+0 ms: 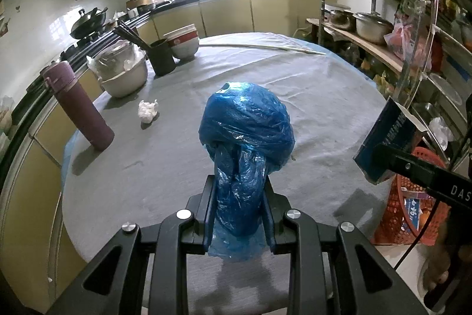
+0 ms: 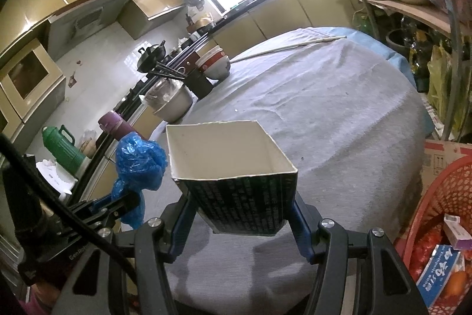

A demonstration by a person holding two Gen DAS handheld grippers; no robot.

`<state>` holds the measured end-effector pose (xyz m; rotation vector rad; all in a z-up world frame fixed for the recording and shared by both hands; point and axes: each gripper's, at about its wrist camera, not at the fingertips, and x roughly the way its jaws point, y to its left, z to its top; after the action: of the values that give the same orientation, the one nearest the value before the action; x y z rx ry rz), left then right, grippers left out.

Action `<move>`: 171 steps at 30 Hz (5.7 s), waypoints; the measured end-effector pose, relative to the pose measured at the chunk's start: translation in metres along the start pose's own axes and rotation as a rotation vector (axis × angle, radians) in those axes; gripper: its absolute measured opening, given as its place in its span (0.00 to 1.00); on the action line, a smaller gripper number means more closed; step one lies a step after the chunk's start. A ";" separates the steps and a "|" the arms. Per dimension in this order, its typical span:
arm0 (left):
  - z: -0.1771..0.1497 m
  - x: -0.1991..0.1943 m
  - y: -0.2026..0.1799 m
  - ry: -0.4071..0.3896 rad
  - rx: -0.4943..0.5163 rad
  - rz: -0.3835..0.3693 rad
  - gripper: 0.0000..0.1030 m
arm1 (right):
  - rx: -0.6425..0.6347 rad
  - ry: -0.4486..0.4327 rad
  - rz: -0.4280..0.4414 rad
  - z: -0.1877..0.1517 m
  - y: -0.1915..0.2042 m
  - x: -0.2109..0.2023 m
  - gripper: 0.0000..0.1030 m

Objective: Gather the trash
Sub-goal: 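Carry the blue bag and blue-white box with both tools over the red basket, then open both tools to drop the blue bag and blue-white box into the basket, then bring both open tools back over the table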

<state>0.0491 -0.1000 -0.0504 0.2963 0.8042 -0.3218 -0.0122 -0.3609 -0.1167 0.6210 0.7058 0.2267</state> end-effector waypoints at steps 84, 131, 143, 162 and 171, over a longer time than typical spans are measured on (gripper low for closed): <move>-0.024 0.006 -0.288 0.159 0.523 -0.558 0.51 | 0.508 -0.150 -0.386 -0.079 -0.231 -0.187 0.65; -0.056 0.023 0.097 0.107 -0.237 0.095 0.66 | 0.035 0.056 -0.159 -0.007 -0.018 -0.032 0.65; -0.066 0.023 0.145 0.111 -0.295 0.216 0.66 | -0.081 0.156 -0.087 -0.016 0.040 0.020 0.65; -0.072 0.028 0.169 0.128 -0.305 0.223 0.66 | -0.155 0.232 -0.053 -0.014 0.084 0.074 0.65; -0.066 0.039 0.174 0.143 -0.297 0.217 0.66 | -0.163 0.245 -0.046 -0.006 0.093 0.095 0.65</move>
<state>0.0994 0.0769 -0.0996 0.1263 0.9380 0.0247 0.0560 -0.2468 -0.1151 0.4248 0.9271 0.3178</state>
